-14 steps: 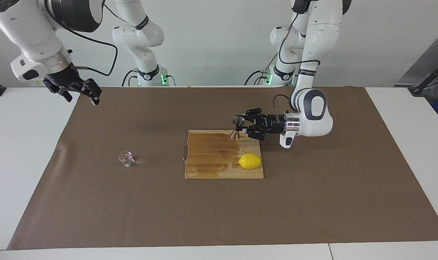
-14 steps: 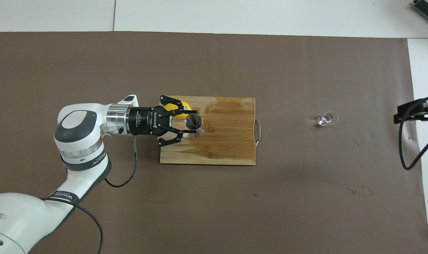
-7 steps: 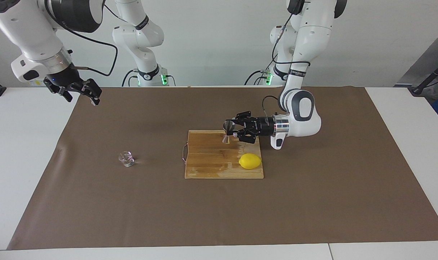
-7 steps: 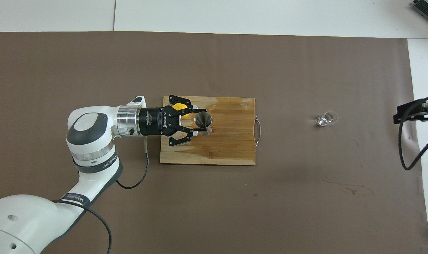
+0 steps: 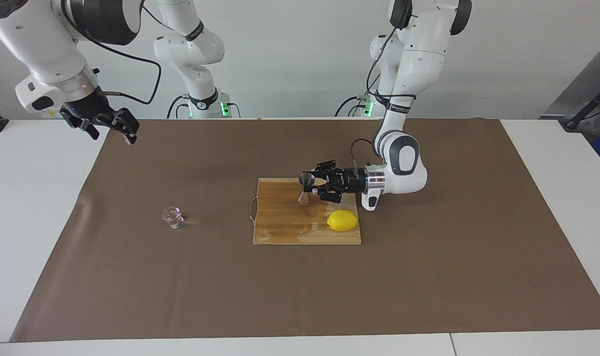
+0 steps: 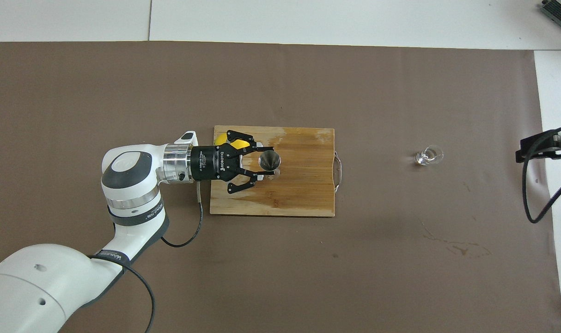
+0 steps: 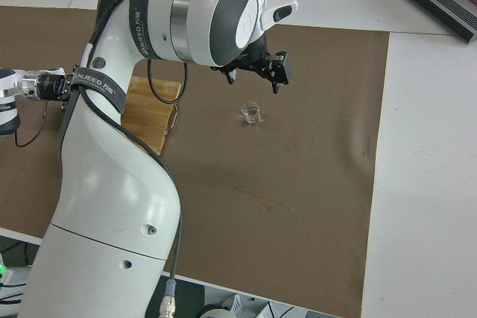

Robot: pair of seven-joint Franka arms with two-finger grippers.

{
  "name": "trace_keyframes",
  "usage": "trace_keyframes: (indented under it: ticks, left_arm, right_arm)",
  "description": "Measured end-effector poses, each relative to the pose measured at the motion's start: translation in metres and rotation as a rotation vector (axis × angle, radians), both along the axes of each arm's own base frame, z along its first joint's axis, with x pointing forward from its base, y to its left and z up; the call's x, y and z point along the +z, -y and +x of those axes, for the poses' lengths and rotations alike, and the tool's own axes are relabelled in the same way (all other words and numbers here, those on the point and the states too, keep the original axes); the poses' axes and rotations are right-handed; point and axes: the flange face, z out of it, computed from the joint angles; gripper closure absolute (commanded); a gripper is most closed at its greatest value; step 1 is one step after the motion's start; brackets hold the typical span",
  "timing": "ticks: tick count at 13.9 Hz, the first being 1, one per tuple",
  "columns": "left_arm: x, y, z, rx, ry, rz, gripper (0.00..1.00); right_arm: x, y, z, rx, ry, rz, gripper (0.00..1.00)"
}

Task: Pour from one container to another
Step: 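Lower the metal cup onto the board and open the left gripper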

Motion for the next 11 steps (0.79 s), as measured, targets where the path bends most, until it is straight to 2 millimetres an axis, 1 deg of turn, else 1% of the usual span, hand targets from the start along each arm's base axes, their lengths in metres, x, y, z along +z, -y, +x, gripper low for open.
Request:
trace_keyframes:
  ticks: [7, 9, 10, 11]
  left_arm:
    - [-0.029, 0.003, 0.009, 0.007, 0.016, 0.006, 0.56]
    - [-0.03, 0.006, 0.01, 0.003, 0.021, 0.0, 0.55]
    - [-0.03, 0.007, 0.01, 0.002, 0.023, -0.001, 0.54]
    - [-0.03, 0.008, 0.01, 0.002, 0.025, -0.001, 0.47]
  right_arm:
    - [-0.002, 0.0, 0.0, 0.0, -0.005, 0.0, 0.0]
    - [-0.003, 0.0, 0.0, 0.0, -0.006, 0.001, 0.0]
    - [-0.003, 0.0, 0.0, 0.0, -0.007, 0.001, 0.0]
    - [-0.003, 0.0, 0.0, 0.0, -0.007, 0.001, 0.0]
